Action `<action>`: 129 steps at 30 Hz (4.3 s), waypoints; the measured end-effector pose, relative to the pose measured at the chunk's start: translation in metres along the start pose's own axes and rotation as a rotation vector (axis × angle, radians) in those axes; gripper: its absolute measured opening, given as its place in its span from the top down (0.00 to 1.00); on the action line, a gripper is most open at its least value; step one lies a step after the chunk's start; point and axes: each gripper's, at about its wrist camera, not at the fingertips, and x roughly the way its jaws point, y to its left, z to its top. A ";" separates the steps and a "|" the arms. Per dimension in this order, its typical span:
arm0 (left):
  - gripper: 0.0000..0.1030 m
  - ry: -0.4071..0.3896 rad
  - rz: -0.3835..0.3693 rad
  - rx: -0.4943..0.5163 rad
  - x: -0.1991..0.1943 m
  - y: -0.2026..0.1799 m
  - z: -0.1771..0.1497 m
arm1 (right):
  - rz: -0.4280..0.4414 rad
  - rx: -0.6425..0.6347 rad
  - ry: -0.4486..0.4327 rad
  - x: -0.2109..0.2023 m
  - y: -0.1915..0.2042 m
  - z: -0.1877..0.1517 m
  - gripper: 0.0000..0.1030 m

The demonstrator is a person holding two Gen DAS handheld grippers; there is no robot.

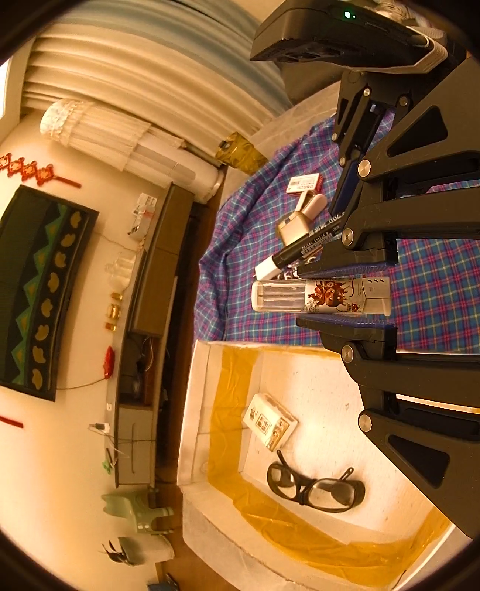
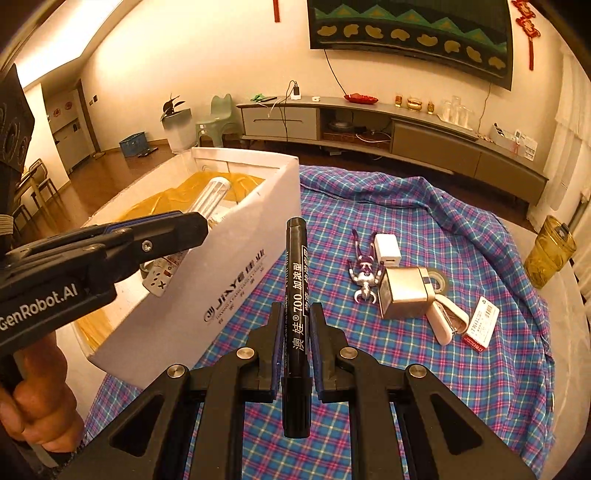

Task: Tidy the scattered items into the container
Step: 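Carry the floral tube in the left tool while the right tool carries the marker over the box, then open the left tool releasing the tube into the box while the right tool releases the marker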

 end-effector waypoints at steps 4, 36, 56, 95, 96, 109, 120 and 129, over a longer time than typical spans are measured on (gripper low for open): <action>0.81 -0.008 0.007 -0.013 -0.005 0.010 0.001 | -0.001 -0.005 -0.011 -0.003 0.009 0.005 0.86; 0.81 -0.072 0.074 -0.145 -0.045 0.089 0.015 | 0.051 -0.136 -0.049 0.009 0.099 0.070 0.86; 0.81 0.018 0.238 -0.136 -0.022 0.112 0.008 | 0.085 -0.165 0.039 0.054 0.116 0.091 0.86; 0.81 0.102 0.051 -0.486 0.030 0.173 0.043 | 0.159 -0.047 0.235 0.143 0.085 0.140 0.86; 0.81 0.109 0.051 -0.501 0.033 0.176 0.044 | 0.162 -0.042 0.244 0.146 0.083 0.139 0.86; 0.66 0.244 -0.009 -0.610 0.062 0.187 0.028 | 0.091 -0.057 0.278 0.158 0.079 0.128 0.70; 0.65 0.222 0.037 -0.519 0.046 0.177 0.029 | 0.111 -0.068 0.265 0.138 0.083 0.122 0.66; 0.65 0.199 0.042 -0.375 0.029 0.153 0.025 | 0.124 -0.061 0.250 0.115 0.084 0.113 0.66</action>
